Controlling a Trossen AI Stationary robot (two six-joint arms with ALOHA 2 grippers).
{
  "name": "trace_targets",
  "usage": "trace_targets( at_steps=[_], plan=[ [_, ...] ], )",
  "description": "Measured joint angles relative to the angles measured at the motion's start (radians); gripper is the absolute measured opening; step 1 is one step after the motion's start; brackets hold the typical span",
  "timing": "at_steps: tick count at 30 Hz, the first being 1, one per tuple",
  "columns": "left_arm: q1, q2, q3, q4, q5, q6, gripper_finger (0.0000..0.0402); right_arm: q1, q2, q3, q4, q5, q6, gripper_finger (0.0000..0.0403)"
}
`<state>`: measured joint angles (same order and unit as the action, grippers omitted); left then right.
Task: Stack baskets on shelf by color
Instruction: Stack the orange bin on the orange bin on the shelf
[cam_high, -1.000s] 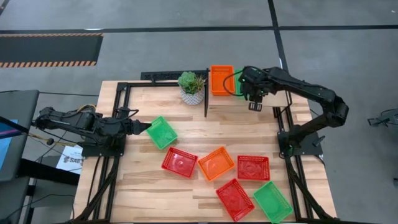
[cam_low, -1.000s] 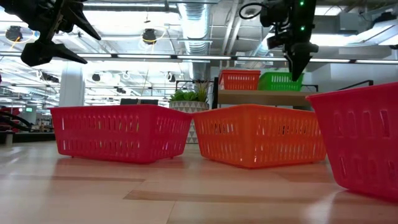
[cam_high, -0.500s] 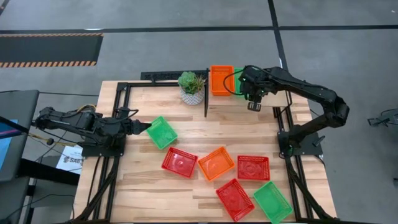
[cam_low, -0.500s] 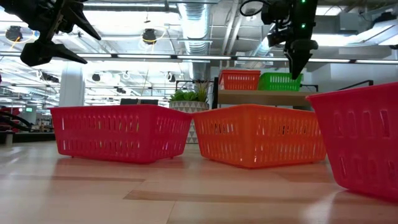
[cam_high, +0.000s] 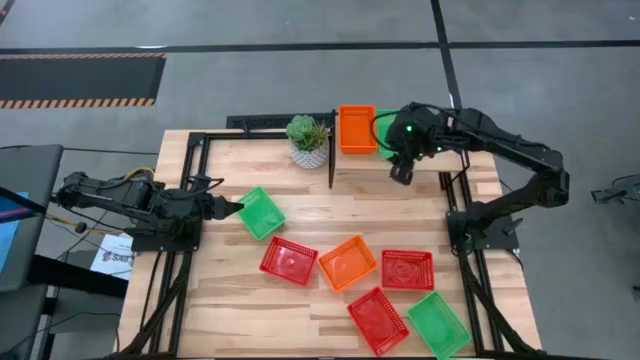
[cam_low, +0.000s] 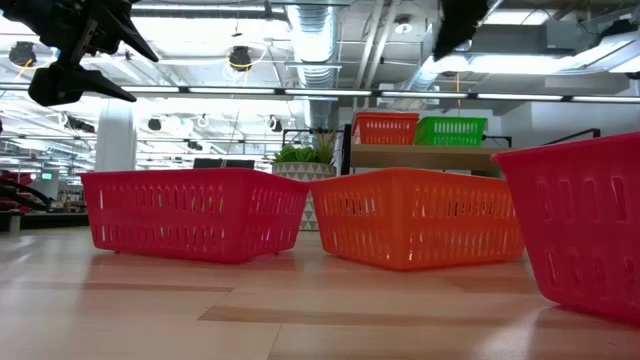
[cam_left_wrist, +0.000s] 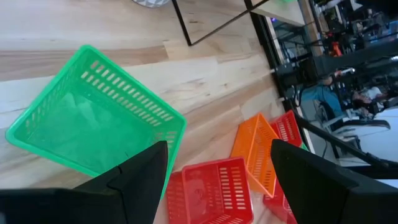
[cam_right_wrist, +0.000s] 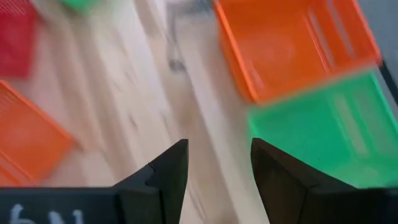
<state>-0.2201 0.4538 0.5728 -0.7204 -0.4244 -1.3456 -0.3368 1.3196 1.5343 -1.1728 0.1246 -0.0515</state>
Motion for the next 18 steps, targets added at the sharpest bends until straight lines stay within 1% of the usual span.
trace_targets(
  at_steps=[3,7,9,11,14,16,18],
  plan=[
    [0.0,0.0,0.0,0.0,0.0,0.009,0.0274,0.09,0.021,0.001,0.111,0.0,0.028,0.0195],
    [0.0,0.0,0.0,0.0,0.0,0.01,0.0274,0.2,0.089,0.001,0.257,0.0,0.036,0.019],
    [0.0,0.0,0.0,0.0,0.002,0.01,0.0274,0.241,0.125,0.001,0.289,0.0,0.05,0.0188],
    [0.0,0.0,0.0,0.0,0.006,0.01,0.0274,0.28,0.167,0.001,0.273,0.0,0.083,0.0187],
    [0.0,0.0,0.0,-0.001,0.016,0.01,0.0274,0.339,0.221,0.0,0.157,0.0,0.183,0.0188],
    [0.0,0.0,0.0,-0.001,0.019,0.012,0.0274,0.382,0.254,-0.002,0.085,0.0,0.298,0.019],
    [0.0,0.0,0.0,-0.002,0.019,0.017,0.0274,0.429,0.281,-0.021,0.044,0.001,0.451,0.0191]
  ],
)
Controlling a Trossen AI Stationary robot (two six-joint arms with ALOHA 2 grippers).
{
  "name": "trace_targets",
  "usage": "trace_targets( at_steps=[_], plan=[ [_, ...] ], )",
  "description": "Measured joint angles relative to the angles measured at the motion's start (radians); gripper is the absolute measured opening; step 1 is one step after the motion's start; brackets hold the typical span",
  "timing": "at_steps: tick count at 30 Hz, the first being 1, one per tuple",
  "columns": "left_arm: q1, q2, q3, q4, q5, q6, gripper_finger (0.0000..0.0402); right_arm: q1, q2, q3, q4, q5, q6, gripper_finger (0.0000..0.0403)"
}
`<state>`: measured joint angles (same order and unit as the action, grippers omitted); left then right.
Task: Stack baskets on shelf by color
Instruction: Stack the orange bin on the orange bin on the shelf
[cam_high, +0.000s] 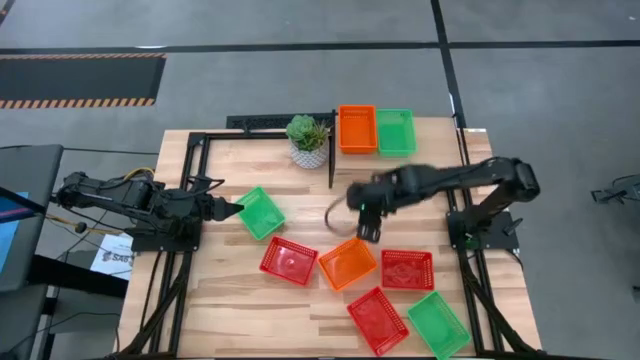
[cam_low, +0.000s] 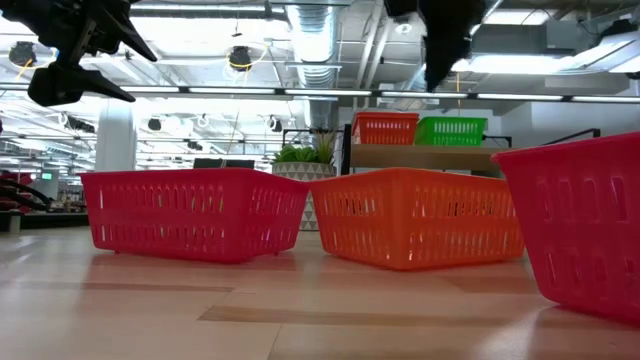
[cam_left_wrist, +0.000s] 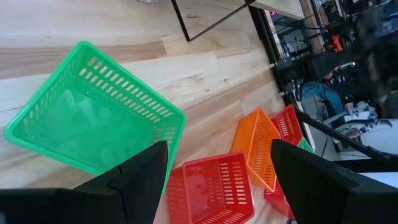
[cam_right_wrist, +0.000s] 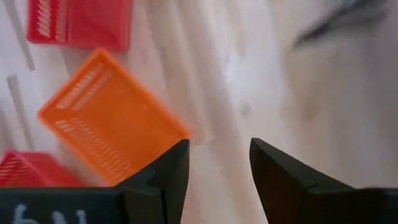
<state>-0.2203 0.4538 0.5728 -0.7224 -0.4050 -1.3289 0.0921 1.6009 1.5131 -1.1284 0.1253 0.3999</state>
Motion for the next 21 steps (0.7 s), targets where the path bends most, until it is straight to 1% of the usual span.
trace_targets(
  at_steps=[2,4,8,11,13,15,19,21],
  plan=[
    [0.0,0.0,0.0,-0.003,0.0,0.0,0.0274,0.047,0.022,-0.028,-0.019,0.0,0.159,0.0191],
    [0.0,0.0,0.0,-0.003,0.0,0.0,0.0274,0.096,0.037,-0.06,-0.013,0.001,0.262,0.019],
    [0.0,0.0,0.0,-0.004,0.0,0.0,0.0274,0.177,0.043,-0.134,0.047,0.003,0.396,0.019],
    [0.0,0.0,0.0,-0.005,0.0,0.0,0.0274,0.207,0.04,-0.201,0.116,0.002,0.497,0.0191],
    [0.0,0.0,0.0,-0.005,0.0,0.0,0.0274,0.217,0.029,-0.233,0.147,0.002,0.534,0.0191],
    [0.0,0.0,0.0,-0.005,0.0,0.001,0.0274,0.229,0.028,-0.252,0.172,0.002,0.499,0.0191],
    [0.0,0.0,0.0,-0.006,0.004,0.013,0.0274,0.29,0.036,-0.258,0.345,-0.014,0.291,0.0191],
    [0.0,0.0,0.0,-0.006,0.007,0.016,0.0274,0.31,0.044,-0.259,0.415,-0.037,0.227,0.019]
  ],
)
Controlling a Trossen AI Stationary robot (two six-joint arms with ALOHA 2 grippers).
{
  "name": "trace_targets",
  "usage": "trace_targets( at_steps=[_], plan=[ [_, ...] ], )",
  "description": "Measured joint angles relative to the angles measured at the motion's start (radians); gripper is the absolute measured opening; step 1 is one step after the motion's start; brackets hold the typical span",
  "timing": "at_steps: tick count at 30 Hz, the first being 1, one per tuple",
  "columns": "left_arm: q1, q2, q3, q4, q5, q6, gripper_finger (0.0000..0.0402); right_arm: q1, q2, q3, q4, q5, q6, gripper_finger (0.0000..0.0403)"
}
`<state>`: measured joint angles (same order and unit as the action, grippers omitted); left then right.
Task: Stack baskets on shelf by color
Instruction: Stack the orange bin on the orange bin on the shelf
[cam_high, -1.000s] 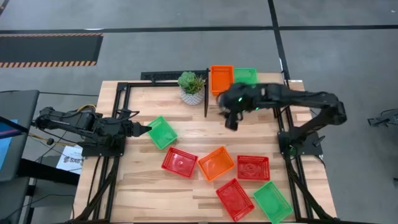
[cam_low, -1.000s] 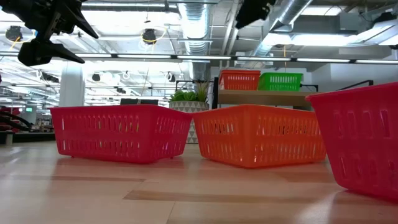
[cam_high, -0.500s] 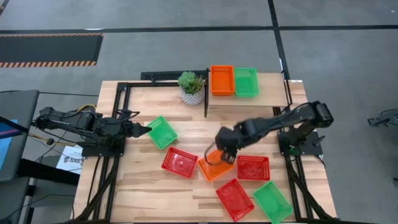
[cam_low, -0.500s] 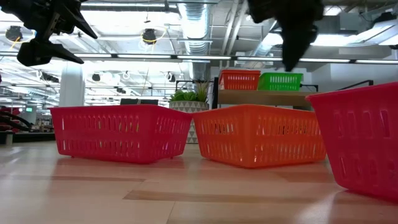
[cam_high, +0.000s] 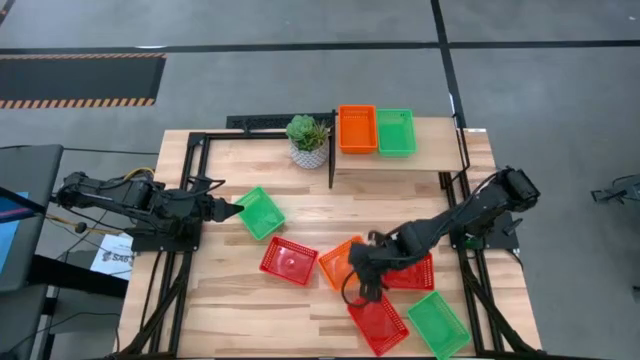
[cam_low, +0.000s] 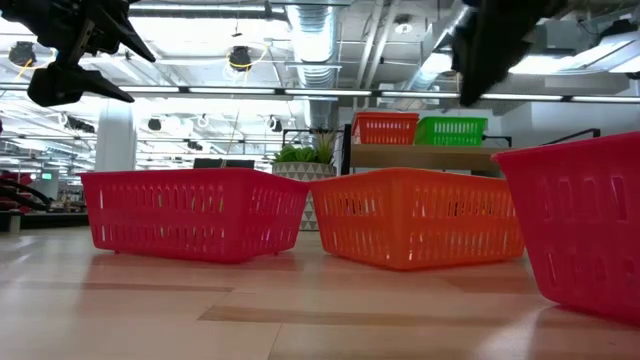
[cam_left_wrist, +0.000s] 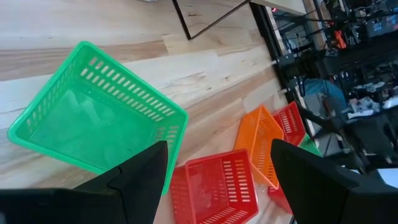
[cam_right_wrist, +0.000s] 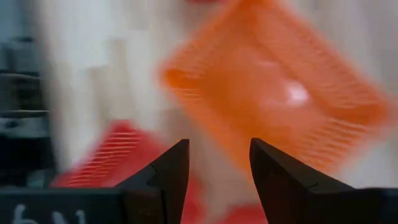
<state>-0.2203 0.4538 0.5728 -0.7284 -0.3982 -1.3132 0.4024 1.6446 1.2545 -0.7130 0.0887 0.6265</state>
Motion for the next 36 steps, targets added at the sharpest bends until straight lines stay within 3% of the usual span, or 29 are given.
trace_targets(
  at_steps=[6,12,21,30,36],
  plan=[
    [0.0,0.0,0.0,0.0,0.01,0.0,0.0274,0.021,0.017,-0.002,0.01,0.006,-0.25,0.018],
    [0.0,-0.001,0.0,-0.022,0.012,-0.002,0.0274,0.023,0.092,-0.001,0.006,-0.097,-0.365,0.0169],
    [0.0,0.0,0.0,-0.047,0.024,-0.006,0.0274,0.022,0.173,0.0,0.005,-0.115,-0.384,0.0165],
    [0.0,0.0,0.0,-0.047,0.017,-0.005,0.0274,-0.036,0.166,0.0,-0.239,0.1,-0.284,0.0145],
    [0.0,0.0,0.0,-0.048,0.009,-0.005,0.0274,-0.087,0.161,0.0,-0.278,0.107,-0.265,0.0133]
  ],
)
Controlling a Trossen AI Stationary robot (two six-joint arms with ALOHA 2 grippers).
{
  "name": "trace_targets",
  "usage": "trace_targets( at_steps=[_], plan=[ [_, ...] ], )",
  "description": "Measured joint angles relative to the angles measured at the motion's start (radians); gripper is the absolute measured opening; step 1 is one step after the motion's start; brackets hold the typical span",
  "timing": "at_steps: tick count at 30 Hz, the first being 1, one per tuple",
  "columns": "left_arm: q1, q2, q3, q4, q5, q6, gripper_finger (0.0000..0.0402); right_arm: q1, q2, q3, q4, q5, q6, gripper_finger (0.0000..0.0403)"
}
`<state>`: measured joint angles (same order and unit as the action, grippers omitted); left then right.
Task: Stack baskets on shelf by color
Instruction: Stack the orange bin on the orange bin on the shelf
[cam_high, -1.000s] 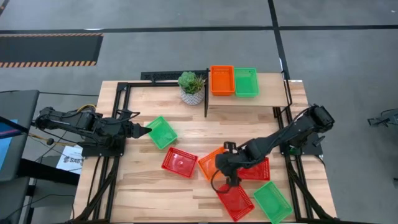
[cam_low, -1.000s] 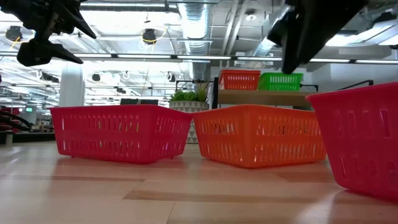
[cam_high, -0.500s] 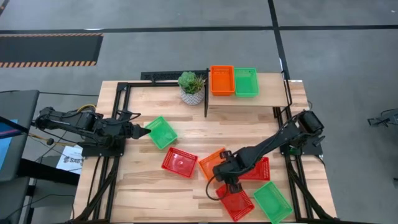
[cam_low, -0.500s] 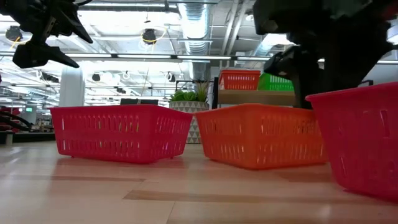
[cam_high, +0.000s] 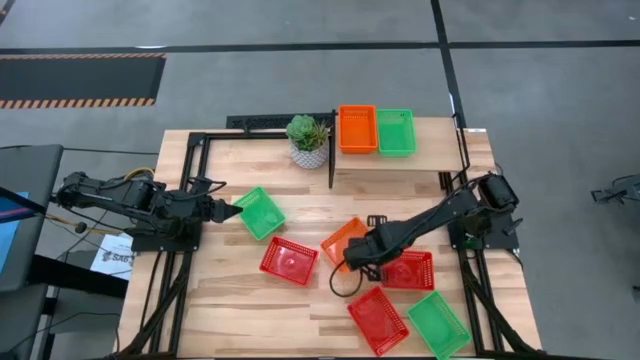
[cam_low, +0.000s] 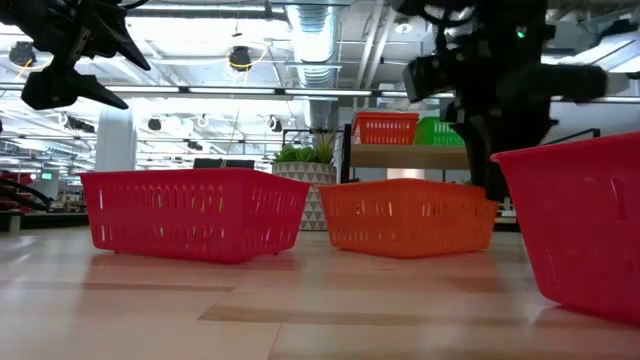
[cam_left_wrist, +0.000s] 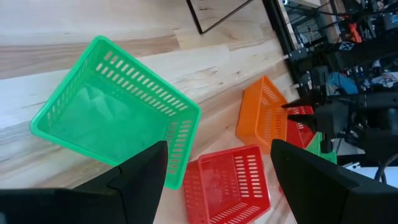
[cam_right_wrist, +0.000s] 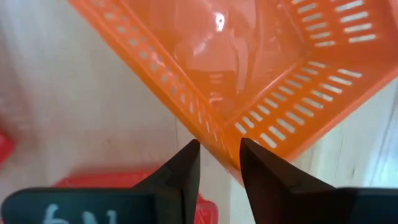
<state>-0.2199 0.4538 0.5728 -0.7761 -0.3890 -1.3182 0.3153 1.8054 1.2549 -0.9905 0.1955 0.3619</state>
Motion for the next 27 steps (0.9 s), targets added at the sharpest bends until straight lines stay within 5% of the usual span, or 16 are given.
trace_targets(
  at_steps=[9,15,20,27],
  plan=[
    [0.0,0.0,0.0,-0.006,0.0,0.013,0.0274,-0.038,-0.109,0.021,-0.037,-0.012,0.086,0.0143],
    [0.0,0.0,0.0,-0.005,0.019,0.04,0.0274,-0.058,-0.192,0.022,0.171,-0.015,0.312,0.0162],
    [0.0,0.0,0.0,-0.005,0.019,0.043,0.0274,-0.07,-0.157,0.025,0.335,-0.061,0.407,0.0203],
    [0.0,-0.003,0.0,-0.005,0.044,0.062,0.0274,-0.051,-0.017,0.14,0.328,-0.069,0.435,0.0223]
  ],
)
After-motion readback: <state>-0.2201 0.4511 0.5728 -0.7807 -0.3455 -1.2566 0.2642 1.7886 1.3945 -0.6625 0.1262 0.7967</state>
